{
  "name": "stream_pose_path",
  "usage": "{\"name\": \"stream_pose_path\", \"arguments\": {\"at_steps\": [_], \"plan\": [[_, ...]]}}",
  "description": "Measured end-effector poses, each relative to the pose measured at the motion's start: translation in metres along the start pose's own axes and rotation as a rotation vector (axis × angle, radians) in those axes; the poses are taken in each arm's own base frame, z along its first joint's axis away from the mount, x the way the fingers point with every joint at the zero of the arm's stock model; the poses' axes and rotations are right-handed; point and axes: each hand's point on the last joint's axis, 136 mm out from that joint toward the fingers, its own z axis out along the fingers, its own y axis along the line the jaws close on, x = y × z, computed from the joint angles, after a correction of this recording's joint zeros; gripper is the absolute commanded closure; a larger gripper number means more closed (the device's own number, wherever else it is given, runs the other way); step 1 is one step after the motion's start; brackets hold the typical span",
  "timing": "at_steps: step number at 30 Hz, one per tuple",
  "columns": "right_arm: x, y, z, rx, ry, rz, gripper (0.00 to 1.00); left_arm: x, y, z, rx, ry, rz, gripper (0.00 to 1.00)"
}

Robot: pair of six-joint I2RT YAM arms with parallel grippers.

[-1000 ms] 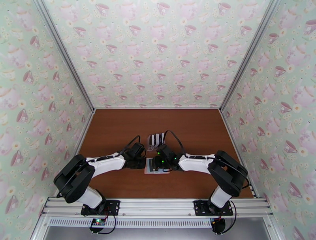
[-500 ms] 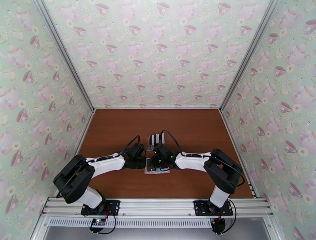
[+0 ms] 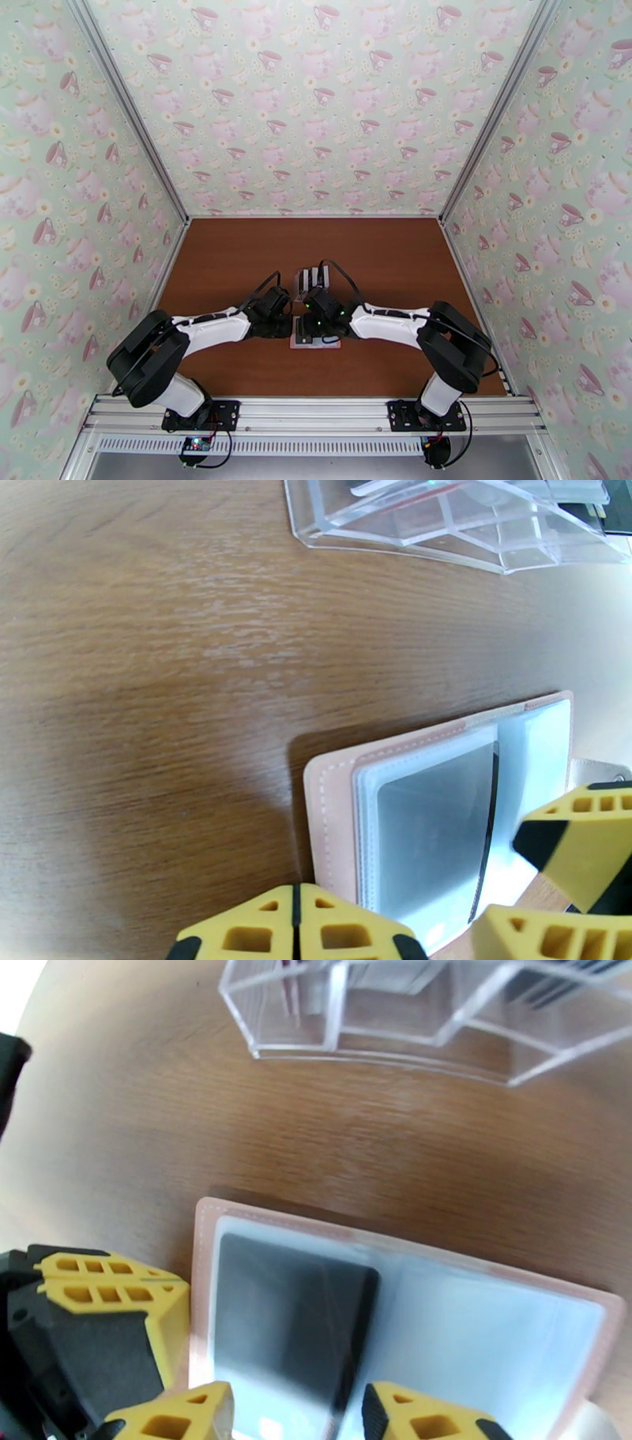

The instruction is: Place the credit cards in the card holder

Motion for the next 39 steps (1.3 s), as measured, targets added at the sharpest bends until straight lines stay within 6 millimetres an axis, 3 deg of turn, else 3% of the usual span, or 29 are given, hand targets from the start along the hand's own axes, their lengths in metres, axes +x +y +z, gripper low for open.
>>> {"name": "stream_pose_path", "arguments": {"at_steps": [12, 21, 39], "plan": [[0.005, -0.003, -0.003, 0.029, 0.004, -0.018, 0.57, 0.0, -0.001, 0.0, 0.009, -0.009, -0.013, 0.92], [0.012, 0.005, -0.002, 0.016, 0.011, -0.042, 0.58, 0.0, -0.002, -0.001, 0.014, -0.01, -0.016, 0.92], [0.013, 0.003, 0.011, 0.042, 0.032, -0.043, 0.58, 0.001, -0.002, -0.001, 0.022, -0.017, -0.019, 0.92]]}}
